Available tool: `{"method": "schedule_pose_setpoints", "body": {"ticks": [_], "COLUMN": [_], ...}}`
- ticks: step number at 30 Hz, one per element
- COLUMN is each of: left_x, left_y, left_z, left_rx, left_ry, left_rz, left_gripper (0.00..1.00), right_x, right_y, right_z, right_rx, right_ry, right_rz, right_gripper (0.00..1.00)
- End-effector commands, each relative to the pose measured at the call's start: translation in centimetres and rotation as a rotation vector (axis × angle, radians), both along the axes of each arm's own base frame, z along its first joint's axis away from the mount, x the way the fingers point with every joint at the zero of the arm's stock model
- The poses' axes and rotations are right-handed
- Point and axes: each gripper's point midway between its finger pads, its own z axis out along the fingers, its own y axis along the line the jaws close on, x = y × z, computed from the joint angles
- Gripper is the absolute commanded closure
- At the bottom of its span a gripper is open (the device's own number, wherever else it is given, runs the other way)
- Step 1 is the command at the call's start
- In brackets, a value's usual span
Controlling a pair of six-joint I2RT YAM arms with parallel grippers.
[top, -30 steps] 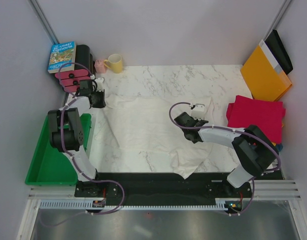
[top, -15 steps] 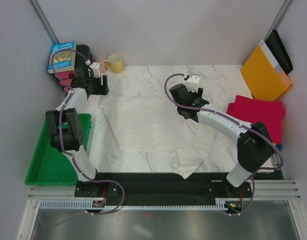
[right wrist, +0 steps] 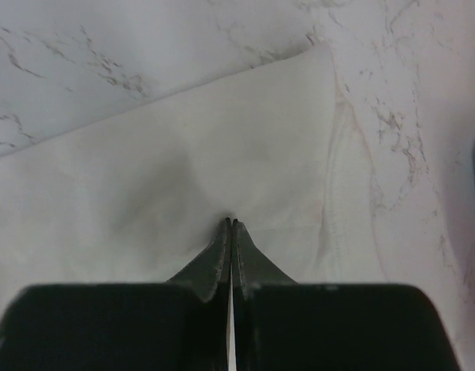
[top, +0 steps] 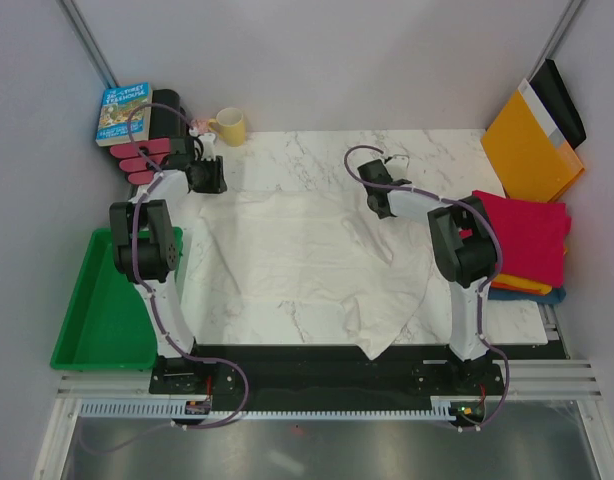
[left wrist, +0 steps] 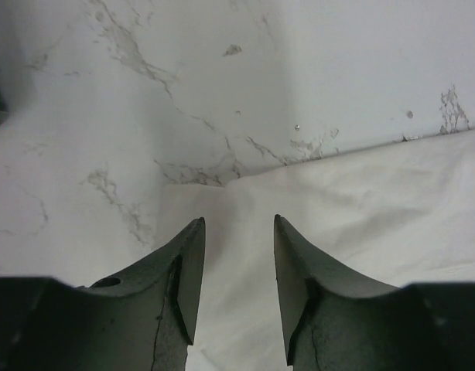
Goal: Fold and stack the t-shirts
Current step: Fold the flattened tshirt in 1/3 of the way
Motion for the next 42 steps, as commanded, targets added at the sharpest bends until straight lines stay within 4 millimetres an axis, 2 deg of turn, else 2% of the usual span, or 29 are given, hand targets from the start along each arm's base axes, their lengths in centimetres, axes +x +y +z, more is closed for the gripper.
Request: {"method": "schedule_pose_setpoints", "body": {"ticks": [1,5,11,13,14,16,22,24,25,26,27,28,29,30,31,32,33,34,35,36,37,38,39,41,42], "left_x": [1.0,0.7,0.9,1.2,1.2,1.7,2.0,1.9,1.9,2.4,1.5,1.6,1.6,0.7,0.2,-0.5,-1.9,-2.8,-4.3,-6.1,-7.4,-9.0,-11.2,-13.5,-15.4], "left_y": [-2.3,-3.0,-1.6,-1.5,-1.4,-1.5,-1.4,-1.4,-1.5,-1.7,-1.8,-1.9,-1.7,-1.9,-1.7,-1.4,-1.4,-0.9,-1.0,-1.1,-1.1,-1.3,-1.6,-1.8,-1.7], "left_z": [0.1,-1.7,-4.4,-4.5,-5.1,-4.9,-5.5,-5.2,-3.9,-2.2,-2.2,1.5,3.3,3.7,5.5,9.1,9.6,10.5,13.7,12.4,12.3,14.0,11.7,11.3,11.4], "left_rx": [-0.019,-0.004,0.065,0.068,0.074,0.068,0.054,0.049,0.042,0.019,-0.006,-0.020,-0.031,-0.041,-0.041,-0.038,-0.045,-0.050,-0.057,-0.053,-0.043,-0.041,-0.034,-0.020,-0.008], "left_ry": [-0.003,0.050,0.107,0.110,0.122,0.126,0.146,0.143,0.119,0.065,0.067,-0.014,-0.065,-0.070,-0.103,-0.170,-0.165,-0.177,-0.239,-0.195,-0.188,-0.222,-0.155,-0.144,-0.149], "left_rz": [-0.043,-0.059,-0.022,-0.021,-0.017,-0.009,0.009,0.015,0.017,0.007,0.011,0.011,0.016,0.018,0.020,0.027,0.033,0.038,0.027,0.019,0.014,0.002,-0.026,-0.052,-0.049], "left_gripper": [0.53,0.53,0.52,0.52,0.52,0.52,0.52,0.52,0.51,0.50,0.47,0.45,0.41,0.34,0.31,0.29,0.25,0.25,0.25,0.24,0.24,0.24,0.26,0.30,0.31], "right_x": [2.4,2.4,2.4,2.7,2.9,3.4,5.0,5.4,5.7,5.9,5.2,6.2,6.2,6.0,5.8,5.6,4.6,3.9,3.2,1.7,0.4,-0.5,-2.6,-4.6,-6.4], "right_y": [1.9,0.7,-3.0,-4.3,-4.6,-5.2,-4.9,-4.8,-4.5,-4.3,-4.2,-3.0,-2.3,-1.8,-0.6,0.3,1.7,2.2,2.8,3.0,4.9,5.6,6.8,7.9,8.0], "right_z": [0.1,-1.2,-2.1,-2.3,-2.3,-2.5,-2.6,-1.7,-0.8,0.2,2.4,4.6,6.4,9.8,11.6,13.2,15.7,17.0,17.9,19.1,19.2,19.3,18.8,17.8,16.9], "right_rx": [0.064,0.048,0.035,0.039,0.041,0.070,0.072,0.067,0.067,0.067,0.061,0.086,0.099,0.109,0.124,0.133,0.125,0.116,0.102,0.091,0.101,0.110,0.114,0.179,0.202], "right_ry": [-0.038,0.004,0.037,0.042,0.041,0.048,0.060,0.046,0.016,-0.018,-0.055,-0.155,-0.201,-0.266,-0.297,-0.324,-0.352,-0.366,-0.375,-0.382,-0.375,-0.373,-0.344,-0.324,-0.296], "right_rz": [0.013,-0.018,-0.099,-0.124,-0.129,-0.146,-0.128,-0.113,-0.106,-0.094,-0.063,-0.030,0.001,0.031,0.066,0.091,0.134,0.147,0.159,0.166,0.205,0.223,0.257,0.256,0.271], "right_gripper": [1.00,1.00,1.00,1.00,1.00,1.00,1.00,1.00,1.00,1.00,1.00,0.95,0.91,0.87,0.77,0.71,0.66,0.60,0.58,0.57,0.56,0.56,0.55,0.56,0.57]}}
